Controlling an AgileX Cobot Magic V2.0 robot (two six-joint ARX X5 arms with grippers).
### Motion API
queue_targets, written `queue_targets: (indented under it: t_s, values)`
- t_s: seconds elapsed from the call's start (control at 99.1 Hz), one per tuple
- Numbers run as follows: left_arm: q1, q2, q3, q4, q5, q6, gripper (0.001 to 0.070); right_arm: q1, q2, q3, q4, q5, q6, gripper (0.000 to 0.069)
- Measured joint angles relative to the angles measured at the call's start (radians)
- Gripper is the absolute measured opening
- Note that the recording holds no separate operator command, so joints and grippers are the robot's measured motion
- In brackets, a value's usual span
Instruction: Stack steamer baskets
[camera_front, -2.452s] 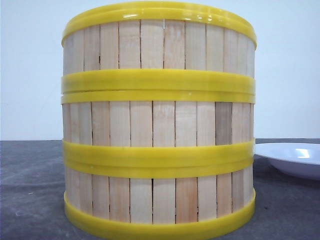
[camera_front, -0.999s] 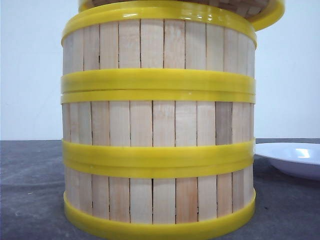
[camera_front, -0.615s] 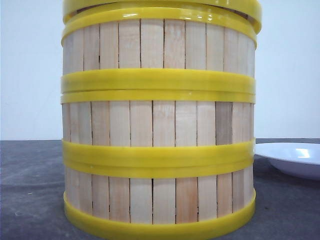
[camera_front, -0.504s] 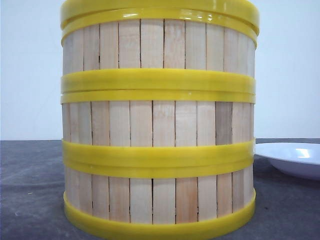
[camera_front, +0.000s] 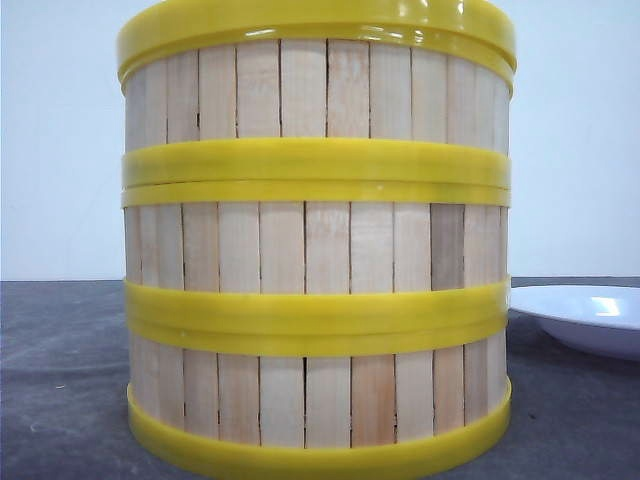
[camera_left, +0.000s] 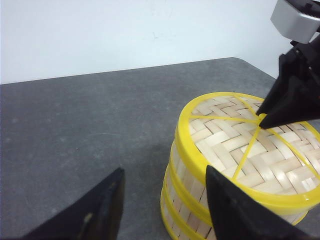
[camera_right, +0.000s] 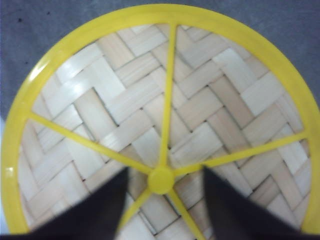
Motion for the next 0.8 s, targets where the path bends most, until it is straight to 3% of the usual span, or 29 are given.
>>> queue_targets:
  t_s: [0.111, 0.333, 0.797]
  values:
    - [0.000, 0.000, 0.000, 0.000, 0.000, 0.000, 0.0305, -0.003, 0.000, 0.008, 0.000, 0.003, 0.000, 0.0401]
    - [0.000, 0.000, 0.000, 0.000, 0.000, 0.000, 0.0305, -0.003, -0.074, 0.034, 0.024, 0.045, 0.000, 0.0417]
    - [0.000, 0.000, 0.000, 0.003, 0.000, -0.001, 0.0305, 0.047, -0.444, 0.043, 0.011, 0.364, 0.029, 0.0417]
